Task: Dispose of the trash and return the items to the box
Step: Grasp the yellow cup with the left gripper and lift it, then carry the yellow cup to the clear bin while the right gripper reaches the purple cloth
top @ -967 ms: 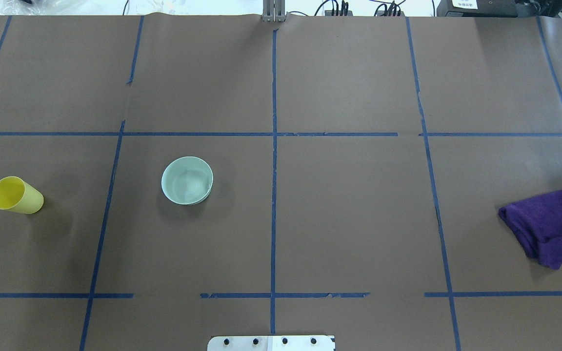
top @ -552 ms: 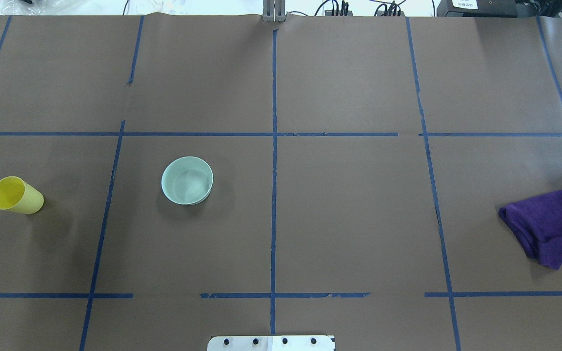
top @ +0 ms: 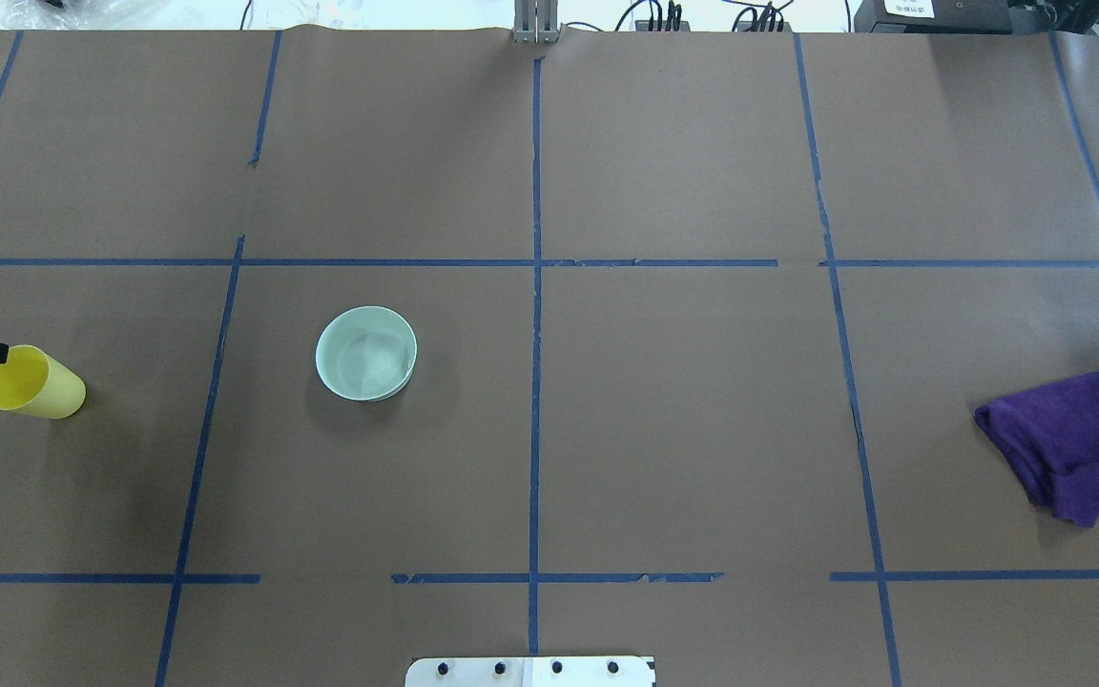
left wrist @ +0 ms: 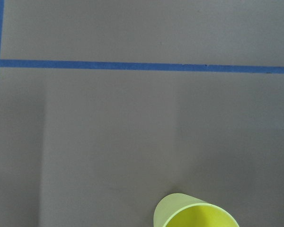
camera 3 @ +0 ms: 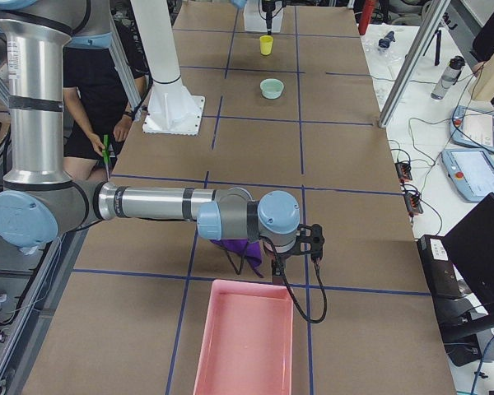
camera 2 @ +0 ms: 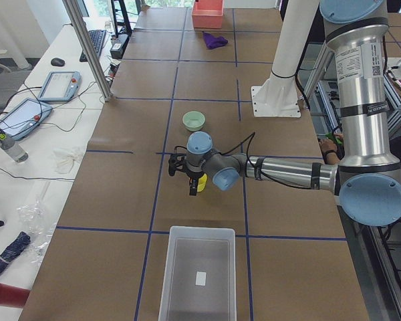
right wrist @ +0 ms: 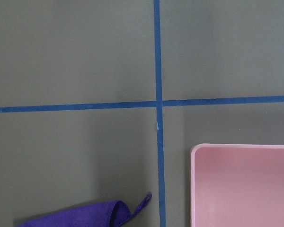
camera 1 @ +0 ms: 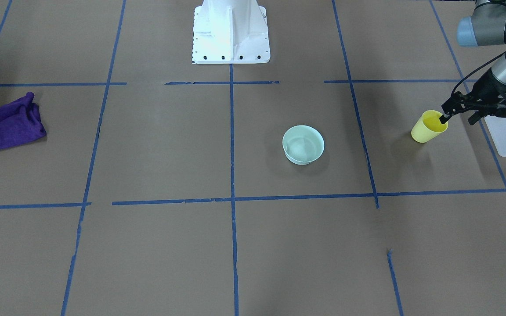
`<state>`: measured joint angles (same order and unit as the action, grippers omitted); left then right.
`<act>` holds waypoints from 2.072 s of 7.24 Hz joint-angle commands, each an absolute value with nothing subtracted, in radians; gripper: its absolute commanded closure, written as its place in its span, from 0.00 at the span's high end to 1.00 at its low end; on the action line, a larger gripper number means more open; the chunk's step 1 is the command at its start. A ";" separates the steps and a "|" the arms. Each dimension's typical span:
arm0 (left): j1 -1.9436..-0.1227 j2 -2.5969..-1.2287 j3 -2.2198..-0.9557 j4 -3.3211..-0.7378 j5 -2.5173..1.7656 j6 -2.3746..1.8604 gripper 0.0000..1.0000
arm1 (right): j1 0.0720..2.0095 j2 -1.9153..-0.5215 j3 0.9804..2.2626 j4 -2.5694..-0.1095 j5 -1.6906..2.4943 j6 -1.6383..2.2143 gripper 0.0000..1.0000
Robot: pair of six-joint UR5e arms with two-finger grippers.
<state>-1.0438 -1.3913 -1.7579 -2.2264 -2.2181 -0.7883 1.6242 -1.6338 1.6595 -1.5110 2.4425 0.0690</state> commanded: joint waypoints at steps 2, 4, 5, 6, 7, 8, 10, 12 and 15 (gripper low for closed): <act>-0.993 -1.391 -1.747 -2.227 -2.186 -0.788 0.93 | 1.621 -1.634 1.658 -1.511 2.439 0.069 1.00; -0.980 -1.391 -1.735 -2.236 -2.184 -0.785 0.80 | 1.621 -1.634 1.658 -1.511 2.439 0.069 1.00; -0.980 -1.391 -1.735 -2.235 -2.184 -0.787 0.59 | 1.621 -1.634 1.658 -1.511 2.439 0.069 1.00; -0.980 -1.391 -1.732 -2.237 -2.184 -0.787 0.29 | 1.620 -1.634 1.658 -1.511 2.441 0.069 1.00; -0.979 -1.393 -1.730 -2.237 -2.186 -0.787 0.04 | 1.620 -1.634 1.658 -1.511 2.441 0.069 1.00; -0.977 -1.394 -1.730 -2.237 -2.186 -0.787 0.00 | 1.618 -1.634 1.658 -1.511 2.441 0.069 1.00; -0.980 -1.400 -1.746 -2.234 -2.190 -0.793 0.00 | 1.605 -1.634 1.672 -1.508 2.445 0.068 1.00; -0.999 -1.391 -1.791 -2.218 -2.209 -0.775 0.00 | 1.566 -1.615 1.713 -1.506 2.433 0.067 1.00; -1.129 -1.405 -1.874 -2.029 -2.304 -0.571 0.00 | 1.525 -1.624 1.700 -1.500 2.437 0.071 1.00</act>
<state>-1.0752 -1.3980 -1.8365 -2.1239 -2.2885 -0.6599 1.5456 -1.6218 1.7051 -1.5029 2.4367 0.0704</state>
